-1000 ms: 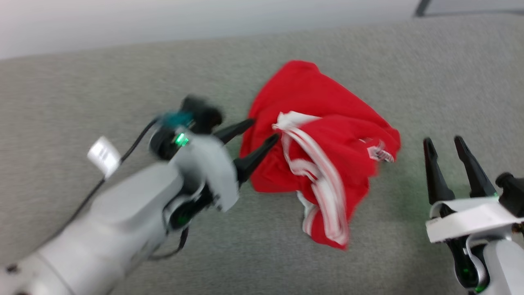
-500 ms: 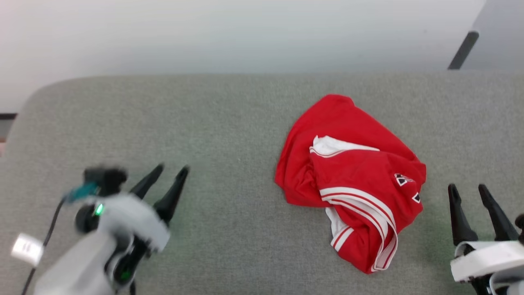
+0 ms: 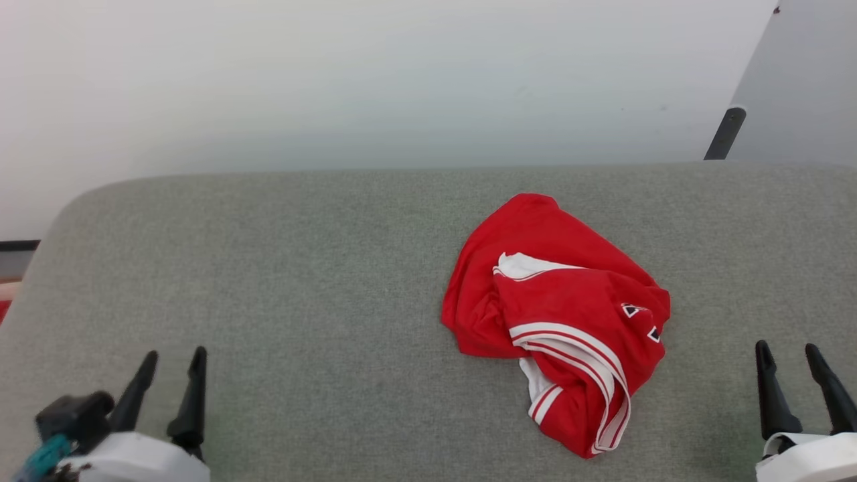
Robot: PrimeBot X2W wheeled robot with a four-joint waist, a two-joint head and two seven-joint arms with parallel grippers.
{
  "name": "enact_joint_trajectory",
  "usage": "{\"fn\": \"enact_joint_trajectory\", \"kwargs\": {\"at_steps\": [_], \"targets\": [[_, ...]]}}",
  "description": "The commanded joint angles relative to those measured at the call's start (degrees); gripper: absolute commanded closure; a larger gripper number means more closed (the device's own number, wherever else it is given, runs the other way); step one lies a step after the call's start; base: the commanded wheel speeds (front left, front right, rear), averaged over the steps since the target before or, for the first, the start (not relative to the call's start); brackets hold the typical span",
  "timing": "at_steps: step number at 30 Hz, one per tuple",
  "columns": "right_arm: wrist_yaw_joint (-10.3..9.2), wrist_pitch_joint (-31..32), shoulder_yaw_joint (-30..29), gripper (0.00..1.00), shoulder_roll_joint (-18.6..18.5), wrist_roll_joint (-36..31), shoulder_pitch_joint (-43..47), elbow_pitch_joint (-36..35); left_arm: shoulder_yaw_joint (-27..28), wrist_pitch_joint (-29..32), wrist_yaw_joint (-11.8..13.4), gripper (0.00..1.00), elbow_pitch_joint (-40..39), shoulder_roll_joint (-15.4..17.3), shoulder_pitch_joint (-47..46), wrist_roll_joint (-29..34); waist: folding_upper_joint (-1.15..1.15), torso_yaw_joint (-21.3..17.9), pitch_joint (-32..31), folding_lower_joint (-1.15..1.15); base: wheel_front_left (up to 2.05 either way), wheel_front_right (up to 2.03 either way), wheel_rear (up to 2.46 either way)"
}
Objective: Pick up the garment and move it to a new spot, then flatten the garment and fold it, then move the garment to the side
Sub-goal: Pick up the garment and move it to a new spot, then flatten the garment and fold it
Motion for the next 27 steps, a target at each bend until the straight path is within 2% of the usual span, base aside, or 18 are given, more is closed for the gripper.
{"fn": "enact_joint_trajectory", "kwargs": {"at_steps": [1,3,4,6,10,20,27], "targets": [[-0.02,-0.3,0.1,0.00,0.6,-0.1,0.3,-0.4,3.6,0.0,0.2,0.00,-2.5,-1.5,2.6,3.9,0.00,-0.2,-0.5,0.00,0.00,0.00,0.00],[-0.02,-0.3,0.2,0.00,0.8,0.0,0.2,-0.6,5.2,0.0,0.0,0.00,-3.7,-2.3,3.5,5.5,0.00,-0.2,-0.6,0.00,0.00,0.00,0.00],[-0.02,-0.3,0.6,0.00,1.1,-0.2,-0.1,-0.9,7.5,0.0,-0.5,0.00,-5.6,-3.4,5.0,9.0,0.00,-0.1,-0.9,0.00,0.00,0.00,0.00],[-0.02,-0.3,0.9,0.00,1.4,-0.2,-0.5,-1.3,9.4,0.0,-1.1,0.00,-7.2,-4.4,5.9,11.7,0.00,-0.1,-1.2,0.00,0.00,0.00,0.00],[-0.02,-0.2,1.1,0.00,1.7,-0.3,-0.7,-1.7,11.5,0.0,-2.1,0.00,-8.3,-6.1,7.4,15.2,0.00,-0.1,-1.5,0.00,0.00,0.00,0.00],[-0.02,-0.2,1.0,0.00,2.0,-0.3,-0.1,-1.6,13.8,0.0,-3.7,0.00,-7.2,-9.0,8.6,18.2,0.00,-0.4,-1.8,0.00,0.00,0.00,0.00],[-0.02,-0.2,0.8,0.00,2.1,-0.7,-0.6,-2.5,14.2,0.0,-4.3,0.00,-6.8,-9.8,8.6,19.2,0.00,-0.3,-2.0,0.00,0.00,0.00,0.00]]}}
